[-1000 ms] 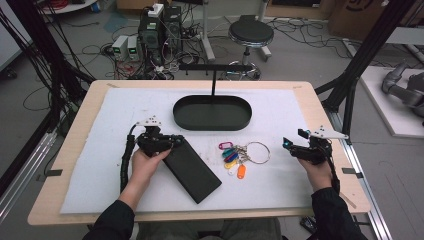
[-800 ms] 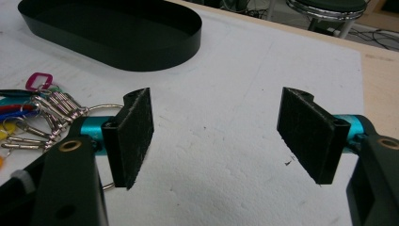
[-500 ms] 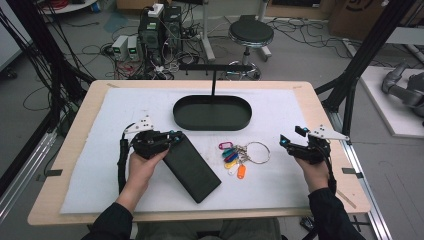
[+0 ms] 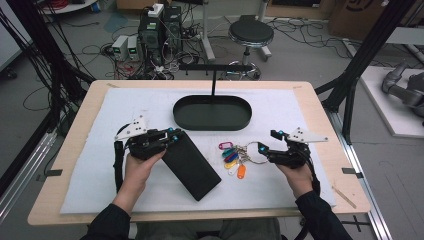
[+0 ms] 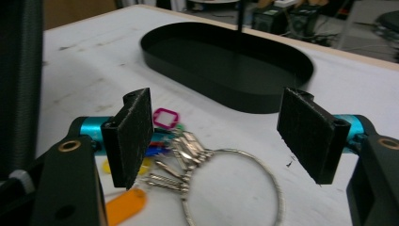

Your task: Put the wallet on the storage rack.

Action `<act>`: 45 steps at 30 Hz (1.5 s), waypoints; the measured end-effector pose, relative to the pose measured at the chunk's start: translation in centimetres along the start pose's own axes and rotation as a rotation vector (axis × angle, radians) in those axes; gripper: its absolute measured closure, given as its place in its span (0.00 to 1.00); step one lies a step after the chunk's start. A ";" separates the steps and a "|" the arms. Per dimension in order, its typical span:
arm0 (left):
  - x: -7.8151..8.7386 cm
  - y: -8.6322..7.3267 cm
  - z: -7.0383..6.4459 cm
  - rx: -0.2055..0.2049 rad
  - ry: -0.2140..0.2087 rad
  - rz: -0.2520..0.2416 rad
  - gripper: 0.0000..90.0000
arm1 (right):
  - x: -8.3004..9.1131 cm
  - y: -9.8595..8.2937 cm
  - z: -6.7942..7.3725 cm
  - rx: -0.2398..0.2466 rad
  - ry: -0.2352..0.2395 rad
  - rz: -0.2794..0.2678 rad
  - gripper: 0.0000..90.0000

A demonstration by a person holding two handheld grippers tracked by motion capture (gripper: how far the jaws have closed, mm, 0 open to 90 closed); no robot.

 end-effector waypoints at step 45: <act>-0.2 1.2 -2.1 -0.088 -0.086 -0.195 0.93 | -8.0 -2.4 9.4 0.099 0.595 0.333 0.71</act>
Point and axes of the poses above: each handheld gripper's, and its own axes: x roughly backward along the jaws, y roughly out of its top, z roughly to its left, the point moved 2 cm from there along -x, roughly forward along the jaws, and after that the axes turned 4 degrees about y, right-handed, at the moved point
